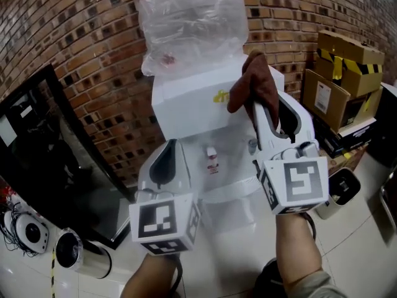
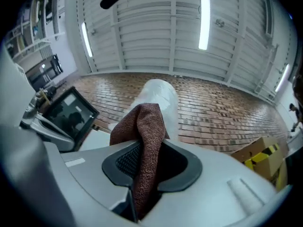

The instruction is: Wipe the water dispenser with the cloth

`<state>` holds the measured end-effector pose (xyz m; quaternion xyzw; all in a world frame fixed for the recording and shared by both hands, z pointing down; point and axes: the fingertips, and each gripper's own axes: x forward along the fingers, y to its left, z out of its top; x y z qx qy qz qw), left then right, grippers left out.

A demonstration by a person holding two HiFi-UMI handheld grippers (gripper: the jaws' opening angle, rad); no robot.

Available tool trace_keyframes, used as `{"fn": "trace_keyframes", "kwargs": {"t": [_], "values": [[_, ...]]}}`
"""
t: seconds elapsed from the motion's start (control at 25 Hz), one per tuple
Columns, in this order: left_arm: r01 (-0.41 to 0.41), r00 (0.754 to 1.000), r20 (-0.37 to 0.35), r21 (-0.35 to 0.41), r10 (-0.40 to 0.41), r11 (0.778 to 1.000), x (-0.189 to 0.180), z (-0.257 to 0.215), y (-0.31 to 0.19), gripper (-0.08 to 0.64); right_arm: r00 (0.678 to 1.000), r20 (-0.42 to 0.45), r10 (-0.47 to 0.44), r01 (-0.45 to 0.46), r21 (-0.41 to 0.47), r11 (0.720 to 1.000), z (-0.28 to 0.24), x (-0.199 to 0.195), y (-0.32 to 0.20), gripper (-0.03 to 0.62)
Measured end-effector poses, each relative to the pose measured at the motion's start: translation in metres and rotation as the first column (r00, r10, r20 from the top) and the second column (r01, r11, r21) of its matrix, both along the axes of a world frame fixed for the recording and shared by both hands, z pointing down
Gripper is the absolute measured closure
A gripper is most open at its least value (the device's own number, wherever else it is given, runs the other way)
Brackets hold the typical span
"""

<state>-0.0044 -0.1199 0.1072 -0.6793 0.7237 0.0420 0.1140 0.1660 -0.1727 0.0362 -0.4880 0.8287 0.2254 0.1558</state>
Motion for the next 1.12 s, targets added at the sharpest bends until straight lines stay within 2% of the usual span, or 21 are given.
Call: {"fn": "trace_keyframes", "kwargs": {"t": [0.12, 0.28, 0.36, 0.52, 0.68, 0.84, 0.96, 1.12], "values": [[0.043, 0.999, -0.029, -0.025, -0.044, 0.999, -0.017, 0.010, 0.020, 0.560, 0.991, -0.072, -0.109, 0.110, 0.004, 0.994, 0.013, -0.050, 0.029, 0.483], [0.088, 0.994, -0.068, -0.032, -0.090, 0.996, -0.046, 0.028, 0.051, 0.560, 0.955, -0.218, -0.201, 0.212, 0.026, 0.977, 0.041, -0.124, 0.060, 0.483], [0.096, 0.992, -0.083, -0.032, -0.099, 0.995, -0.055, 0.033, 0.061, 0.560, 0.937, -0.269, -0.225, 0.232, -0.005, 0.973, 0.057, -0.150, 0.069, 0.483], [0.077, 0.996, -0.041, -0.051, -0.079, 0.996, -0.060, 0.027, 0.057, 0.560, 0.928, -0.306, -0.215, 0.209, -0.051, 0.977, 0.073, -0.178, 0.063, 0.483], [0.071, 0.997, 0.000, -0.070, -0.071, 0.995, -0.058, 0.039, 0.045, 0.560, 0.937, -0.303, -0.174, 0.154, -0.089, 0.984, 0.085, -0.178, 0.042, 0.483], [0.047, 0.999, -0.019, -0.081, -0.049, 0.996, -0.045, 0.044, 0.027, 0.560, 0.941, -0.292, -0.169, 0.142, -0.111, 0.984, 0.083, -0.164, 0.033, 0.483], [0.024, 1.000, -0.016, -0.065, -0.025, 0.998, -0.028, 0.040, 0.020, 0.560, 0.945, -0.286, -0.156, 0.122, -0.132, 0.984, 0.085, -0.149, 0.026, 0.483], [-0.002, 1.000, -0.014, -0.062, 0.002, 0.998, -0.007, 0.040, 0.014, 0.560, 0.962, -0.232, -0.143, 0.102, -0.180, 0.978, 0.081, -0.116, 0.008, 0.483]]}}
